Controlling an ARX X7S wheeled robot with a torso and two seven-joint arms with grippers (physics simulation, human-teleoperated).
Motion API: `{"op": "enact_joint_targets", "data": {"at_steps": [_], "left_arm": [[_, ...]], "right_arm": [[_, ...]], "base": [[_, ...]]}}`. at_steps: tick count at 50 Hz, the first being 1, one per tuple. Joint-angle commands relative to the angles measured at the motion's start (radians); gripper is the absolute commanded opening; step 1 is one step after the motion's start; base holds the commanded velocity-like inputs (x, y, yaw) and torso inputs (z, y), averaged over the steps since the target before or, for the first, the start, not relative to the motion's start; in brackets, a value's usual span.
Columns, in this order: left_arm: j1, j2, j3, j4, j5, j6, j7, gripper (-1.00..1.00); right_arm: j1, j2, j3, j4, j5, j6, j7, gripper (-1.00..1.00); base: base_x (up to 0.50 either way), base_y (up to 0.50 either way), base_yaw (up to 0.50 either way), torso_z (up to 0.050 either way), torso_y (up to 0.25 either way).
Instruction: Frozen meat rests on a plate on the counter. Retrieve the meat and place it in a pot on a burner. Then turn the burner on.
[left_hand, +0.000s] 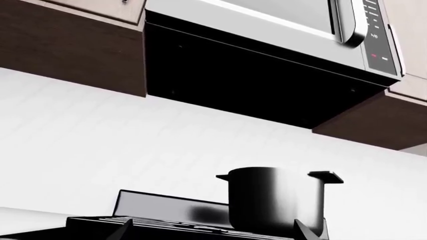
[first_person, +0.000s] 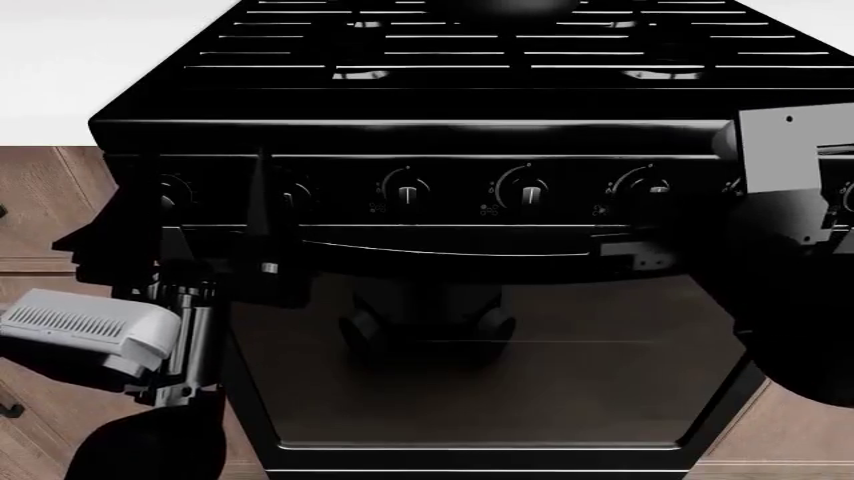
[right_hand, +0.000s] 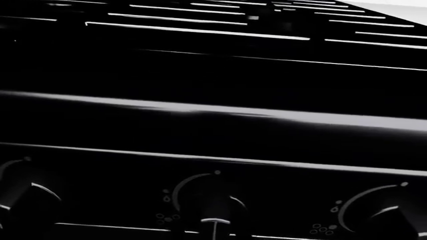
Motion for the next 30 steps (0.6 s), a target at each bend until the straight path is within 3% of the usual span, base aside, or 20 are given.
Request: {"op": "enact_joint_targets", "data": {"at_steps": [1, 30], "left_arm": [[-0.002, -0.001, 0.005, -0.006, 0.004, 0.003, -0.003, 1.0], [-0.002, -0.009, 0.011, -0.004, 0.0, 0.008, -0.011, 1.0]], "right_arm": [[-0.004, 0.002, 0.006, 0.003, -0.002, 0.0, 0.008, -1.0], [0.013, -0.011, 0.006, 0.008, -0.032, 0.063, -0.005, -1.0]], "base": [[0.0, 0.0, 0.0, 0.0, 0.0], [0.0, 0.0, 0.0, 0.0, 0.0]]}}
